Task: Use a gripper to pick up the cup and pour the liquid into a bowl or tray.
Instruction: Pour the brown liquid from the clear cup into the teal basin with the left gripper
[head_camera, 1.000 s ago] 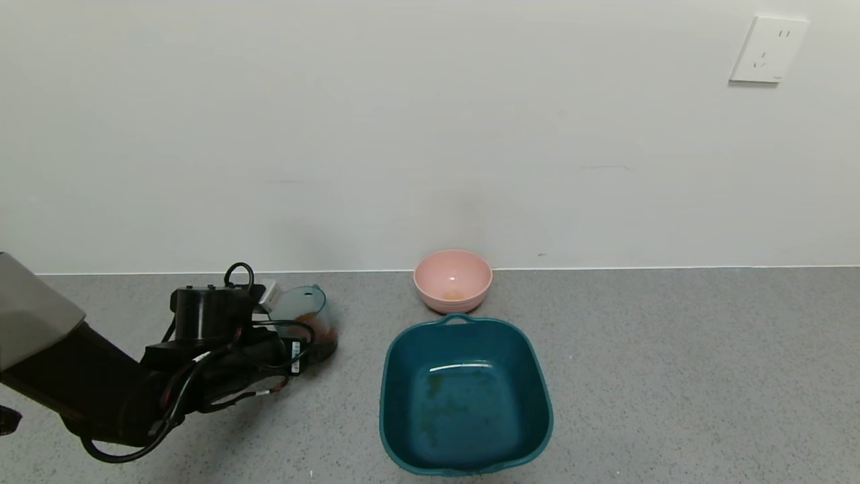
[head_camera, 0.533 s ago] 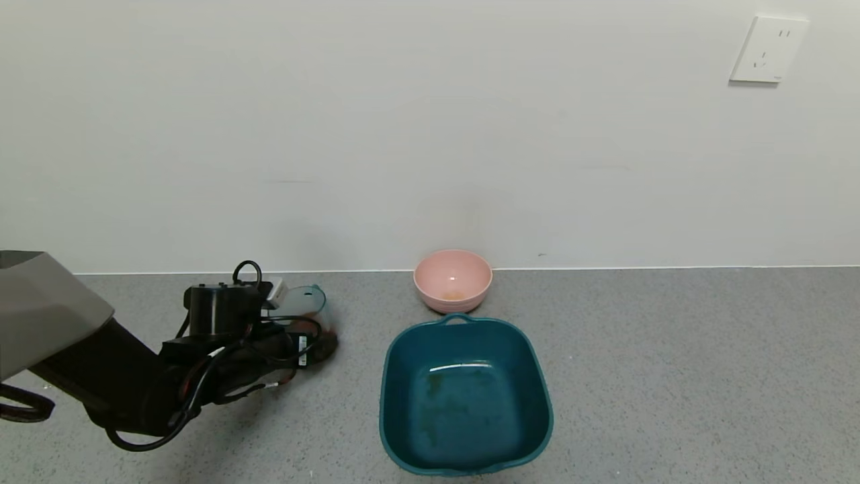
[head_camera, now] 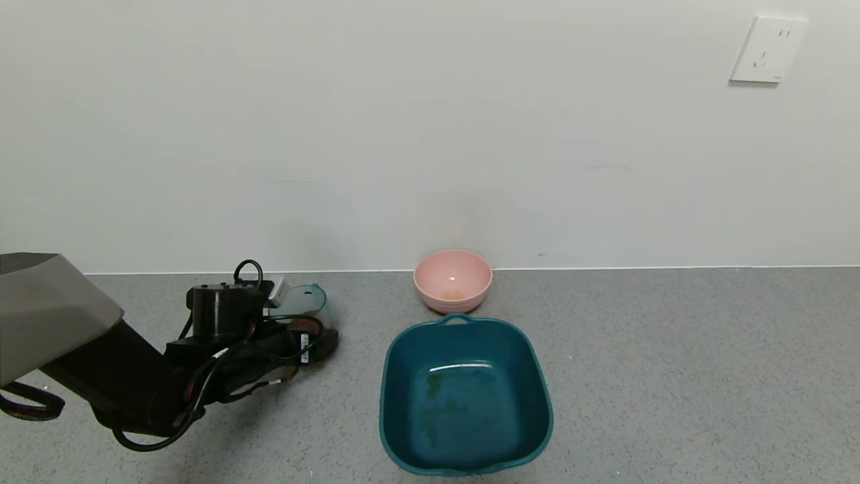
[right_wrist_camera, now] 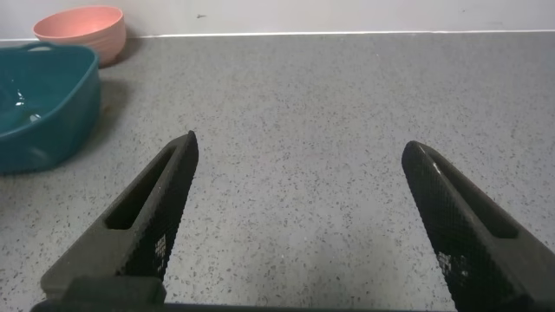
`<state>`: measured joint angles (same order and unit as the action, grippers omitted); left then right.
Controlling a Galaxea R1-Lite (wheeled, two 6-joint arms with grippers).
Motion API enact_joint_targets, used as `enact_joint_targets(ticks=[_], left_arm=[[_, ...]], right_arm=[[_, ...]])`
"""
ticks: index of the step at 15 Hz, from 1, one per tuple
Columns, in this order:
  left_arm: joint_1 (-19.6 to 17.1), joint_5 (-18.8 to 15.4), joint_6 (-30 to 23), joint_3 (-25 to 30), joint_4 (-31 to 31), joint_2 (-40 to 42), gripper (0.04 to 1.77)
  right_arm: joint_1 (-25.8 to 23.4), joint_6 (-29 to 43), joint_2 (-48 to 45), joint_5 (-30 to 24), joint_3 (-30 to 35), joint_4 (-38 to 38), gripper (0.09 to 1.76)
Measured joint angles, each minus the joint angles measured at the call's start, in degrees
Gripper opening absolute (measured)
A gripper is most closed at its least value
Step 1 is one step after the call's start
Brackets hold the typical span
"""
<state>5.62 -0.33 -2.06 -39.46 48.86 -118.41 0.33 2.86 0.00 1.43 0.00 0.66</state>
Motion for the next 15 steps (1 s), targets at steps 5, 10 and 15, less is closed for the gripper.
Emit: enact_joint_targets(ticks=[5,10,15], left_arm=[[0.0,0.02,0.0,0.27,-0.05,0.46,1.3],[-0.15,0.06,-0.09,0.16,-0.07,0.66,1.26],[-0.74,0.0,0.06,0.35,-0.16,1.68,1.26]], right_arm=[[0.0,0.02,0.0,0.0,0.0,0.0,1.71],[0.0,0.0,0.0,0.02,0.0,0.0,1.71],[0.0,0.02,0.0,0.0,0.0,0.0,1.71]])
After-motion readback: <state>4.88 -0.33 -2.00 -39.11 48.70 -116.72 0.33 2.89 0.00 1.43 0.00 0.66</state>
